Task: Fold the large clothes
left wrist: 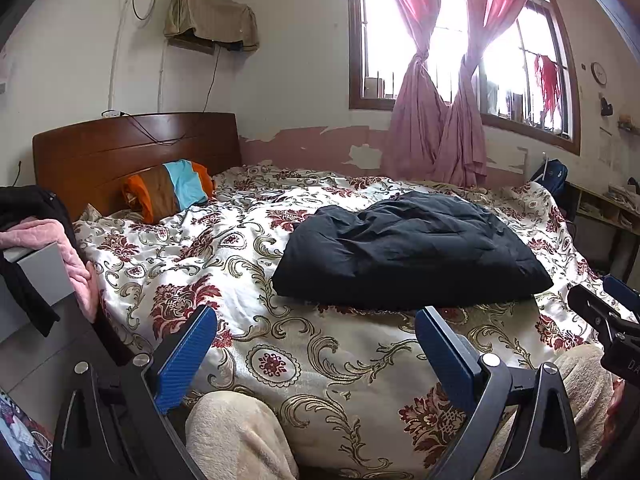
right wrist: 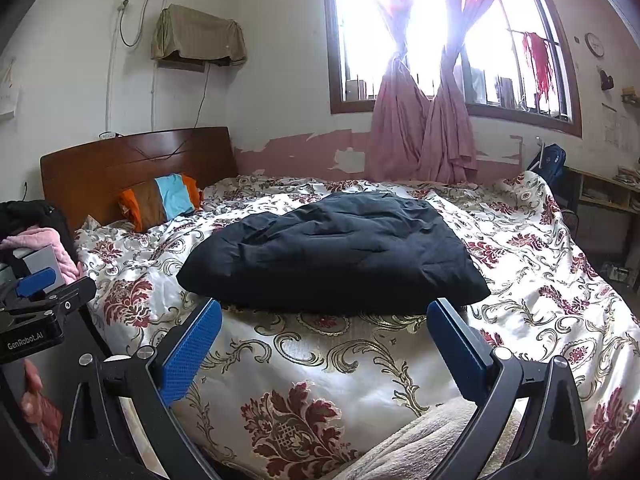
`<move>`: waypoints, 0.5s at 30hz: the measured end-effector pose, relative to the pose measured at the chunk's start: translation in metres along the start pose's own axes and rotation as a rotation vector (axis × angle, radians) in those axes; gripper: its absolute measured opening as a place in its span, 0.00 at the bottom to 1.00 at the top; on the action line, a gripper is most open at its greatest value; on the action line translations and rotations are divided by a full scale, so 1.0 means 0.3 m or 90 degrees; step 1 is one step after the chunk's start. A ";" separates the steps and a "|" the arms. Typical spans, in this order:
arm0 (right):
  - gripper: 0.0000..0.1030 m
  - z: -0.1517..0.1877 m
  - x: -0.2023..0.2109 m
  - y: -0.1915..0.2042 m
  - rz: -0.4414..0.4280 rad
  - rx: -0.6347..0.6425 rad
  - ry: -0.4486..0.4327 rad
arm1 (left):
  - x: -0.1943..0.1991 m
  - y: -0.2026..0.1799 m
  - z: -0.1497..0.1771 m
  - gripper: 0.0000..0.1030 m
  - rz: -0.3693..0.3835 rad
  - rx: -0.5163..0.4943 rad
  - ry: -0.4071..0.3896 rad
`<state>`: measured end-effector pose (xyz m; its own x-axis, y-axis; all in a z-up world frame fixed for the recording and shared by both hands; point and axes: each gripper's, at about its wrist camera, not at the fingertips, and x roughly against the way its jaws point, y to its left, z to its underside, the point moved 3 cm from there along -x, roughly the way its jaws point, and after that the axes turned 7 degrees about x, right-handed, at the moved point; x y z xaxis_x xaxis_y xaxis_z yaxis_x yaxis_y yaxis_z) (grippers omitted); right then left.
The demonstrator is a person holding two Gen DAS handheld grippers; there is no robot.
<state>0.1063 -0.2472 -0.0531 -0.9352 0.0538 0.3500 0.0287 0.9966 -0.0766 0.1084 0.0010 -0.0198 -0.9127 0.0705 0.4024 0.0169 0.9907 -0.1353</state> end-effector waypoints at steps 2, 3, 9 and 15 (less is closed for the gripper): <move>0.98 0.000 0.001 0.000 0.000 0.000 0.001 | -0.001 0.000 0.000 0.97 -0.001 0.000 0.001; 0.98 -0.001 0.003 0.002 0.000 0.000 0.001 | 0.000 0.001 0.000 0.97 0.000 0.000 0.000; 0.98 -0.001 0.002 0.000 0.000 0.000 0.001 | 0.001 -0.003 0.001 0.97 0.001 0.001 0.001; 0.98 0.000 0.005 0.005 0.001 0.000 0.001 | 0.000 -0.003 0.002 0.97 0.001 0.001 0.001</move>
<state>0.1049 -0.2457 -0.0527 -0.9347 0.0547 0.3512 0.0296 0.9966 -0.0766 0.1080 0.0000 -0.0202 -0.9118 0.0724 0.4041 0.0177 0.9903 -0.1375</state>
